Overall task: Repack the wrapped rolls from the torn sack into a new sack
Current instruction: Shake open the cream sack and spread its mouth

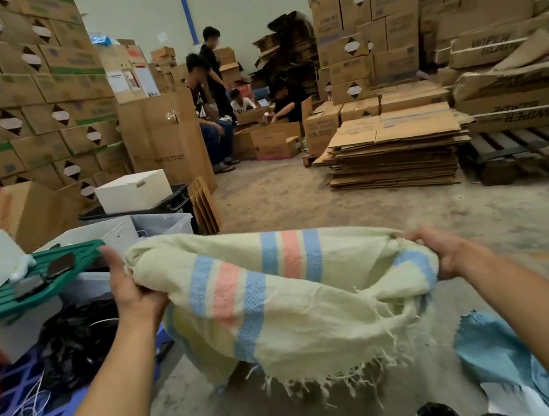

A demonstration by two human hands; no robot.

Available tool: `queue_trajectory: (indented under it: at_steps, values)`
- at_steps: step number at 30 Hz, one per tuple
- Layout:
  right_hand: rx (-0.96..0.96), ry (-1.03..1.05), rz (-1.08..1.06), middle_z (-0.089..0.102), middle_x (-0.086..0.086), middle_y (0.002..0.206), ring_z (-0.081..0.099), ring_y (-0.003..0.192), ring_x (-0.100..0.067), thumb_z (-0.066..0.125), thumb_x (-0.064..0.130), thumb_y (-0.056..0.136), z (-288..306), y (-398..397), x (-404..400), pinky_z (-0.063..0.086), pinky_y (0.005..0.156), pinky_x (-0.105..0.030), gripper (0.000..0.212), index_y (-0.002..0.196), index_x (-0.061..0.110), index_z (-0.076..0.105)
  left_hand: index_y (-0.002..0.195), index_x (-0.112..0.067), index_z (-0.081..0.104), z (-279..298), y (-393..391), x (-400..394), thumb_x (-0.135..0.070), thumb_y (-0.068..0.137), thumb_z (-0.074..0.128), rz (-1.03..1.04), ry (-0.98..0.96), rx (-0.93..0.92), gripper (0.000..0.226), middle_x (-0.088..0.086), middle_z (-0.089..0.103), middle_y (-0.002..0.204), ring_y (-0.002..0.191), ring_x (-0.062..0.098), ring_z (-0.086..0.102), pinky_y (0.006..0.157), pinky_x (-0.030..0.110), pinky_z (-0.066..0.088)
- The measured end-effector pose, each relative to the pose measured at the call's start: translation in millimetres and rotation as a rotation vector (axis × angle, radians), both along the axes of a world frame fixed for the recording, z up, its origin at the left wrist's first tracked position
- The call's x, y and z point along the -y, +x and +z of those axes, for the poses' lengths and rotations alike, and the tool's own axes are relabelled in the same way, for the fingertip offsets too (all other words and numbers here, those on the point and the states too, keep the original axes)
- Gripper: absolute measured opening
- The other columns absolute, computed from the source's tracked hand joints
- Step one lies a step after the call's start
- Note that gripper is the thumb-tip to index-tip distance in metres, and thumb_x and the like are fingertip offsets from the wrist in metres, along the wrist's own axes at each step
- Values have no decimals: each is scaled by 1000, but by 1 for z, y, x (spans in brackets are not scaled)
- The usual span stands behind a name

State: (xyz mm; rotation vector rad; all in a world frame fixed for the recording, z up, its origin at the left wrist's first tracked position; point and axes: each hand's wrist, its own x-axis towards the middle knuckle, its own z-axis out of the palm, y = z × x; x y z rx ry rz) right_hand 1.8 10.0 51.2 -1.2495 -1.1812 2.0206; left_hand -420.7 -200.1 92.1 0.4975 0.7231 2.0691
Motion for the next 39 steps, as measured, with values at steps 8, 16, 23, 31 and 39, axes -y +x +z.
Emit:
queue_trajectory:
  at_steps: [8, 16, 23, 31, 39]
  values:
    - [621, 1014, -141, 47, -9, 109, 52, 106, -31, 71, -5, 76, -17, -14, 12, 46, 86, -33, 42, 102, 24, 57, 116, -1, 60, -16, -19, 21, -12, 33, 86, -105, -152, -103, 88, 18, 69, 109, 105, 31, 63, 99, 44, 42]
    - [107, 10, -350, 61, -18, 120, 60, 90, -40, 50, 17, 102, -52, 0, 4, 54, 42, -49, 20, 119, 9, 57, 111, -4, 63, -32, -9, 15, -14, 91, 65, -134, -918, -590, 22, 12, 65, 105, 88, 20, 60, 62, 32, 58]
    - [-413, -425, -534, 68, -25, 62, 69, 55, -34, 49, 4, 98, -49, 30, 8, 55, 45, -45, 17, 108, 6, 63, 120, -13, 57, -23, -25, 18, -4, 96, 45, -33, -793, 222, 29, 5, 59, 127, 127, 14, 52, 99, 31, 49]
    - [-374, -327, -529, 72, -16, 70, 70, 59, -33, 57, 7, 87, -21, 38, 17, 53, 37, -44, 15, 101, 8, 63, 86, -11, 61, -28, -4, 19, -10, 79, 32, -83, -850, -27, 30, 7, 70, 78, 84, 28, 57, 83, 38, 45]
    - [-218, -328, -503, 71, -23, 69, 67, 76, -35, 62, 28, 93, -15, 50, -6, 56, 78, -45, 25, 100, 4, 62, 58, -8, 50, -16, 25, 58, -17, 66, 54, -257, -870, -383, 13, 8, 51, 46, 39, 27, 53, 44, 24, 46]
